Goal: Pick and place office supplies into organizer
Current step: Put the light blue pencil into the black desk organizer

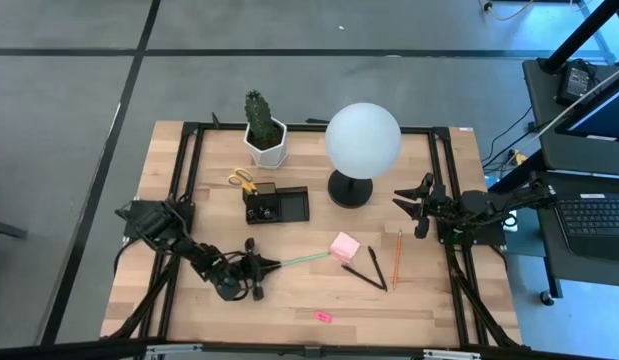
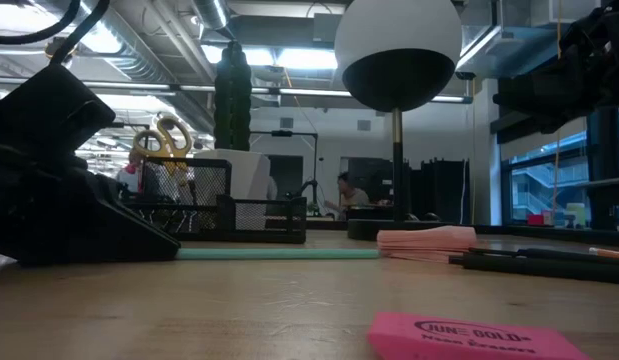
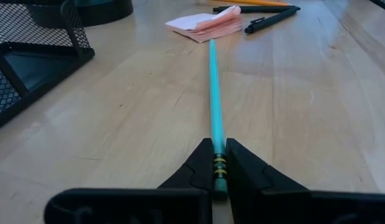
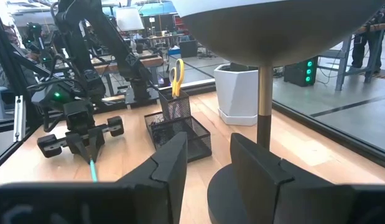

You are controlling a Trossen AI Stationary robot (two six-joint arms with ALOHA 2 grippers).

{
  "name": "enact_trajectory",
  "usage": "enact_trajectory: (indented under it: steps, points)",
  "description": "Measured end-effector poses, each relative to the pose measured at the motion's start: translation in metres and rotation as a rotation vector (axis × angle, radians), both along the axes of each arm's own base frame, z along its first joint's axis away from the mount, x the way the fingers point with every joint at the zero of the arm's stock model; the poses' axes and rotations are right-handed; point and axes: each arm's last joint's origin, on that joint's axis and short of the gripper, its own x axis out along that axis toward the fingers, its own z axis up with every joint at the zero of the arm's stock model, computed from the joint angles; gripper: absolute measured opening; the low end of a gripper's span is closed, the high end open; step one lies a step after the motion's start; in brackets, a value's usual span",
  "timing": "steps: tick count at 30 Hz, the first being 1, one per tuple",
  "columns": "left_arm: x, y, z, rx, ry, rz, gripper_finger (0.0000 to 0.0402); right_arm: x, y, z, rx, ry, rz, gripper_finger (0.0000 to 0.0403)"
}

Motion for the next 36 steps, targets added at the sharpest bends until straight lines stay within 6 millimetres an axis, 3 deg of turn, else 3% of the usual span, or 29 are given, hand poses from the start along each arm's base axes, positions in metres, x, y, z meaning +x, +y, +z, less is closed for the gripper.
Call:
enact_trajectory:
  steps: [9,17,30,36]
  points:
    - [0.001,-0.001,0.003,-0.002,-0.02,-0.008,0.0016,0.0,0.0,0.0,-0.002,0.0,0.0,0.0126]
    - [0.002,-0.002,0.018,0.038,-0.019,-0.053,0.0015,0.0,0.0,0.0,-0.017,0.004,0.0,0.0126]
    - [0.006,-0.004,0.083,0.166,-0.127,-0.103,0.0014,0.0,0.0,0.0,-0.021,0.005,0.0,0.0126]
    - [0.002,0.013,0.113,0.2,-0.059,-0.114,0.0014,0.0,0.0,0.0,-0.021,0.006,0.0,0.0126]
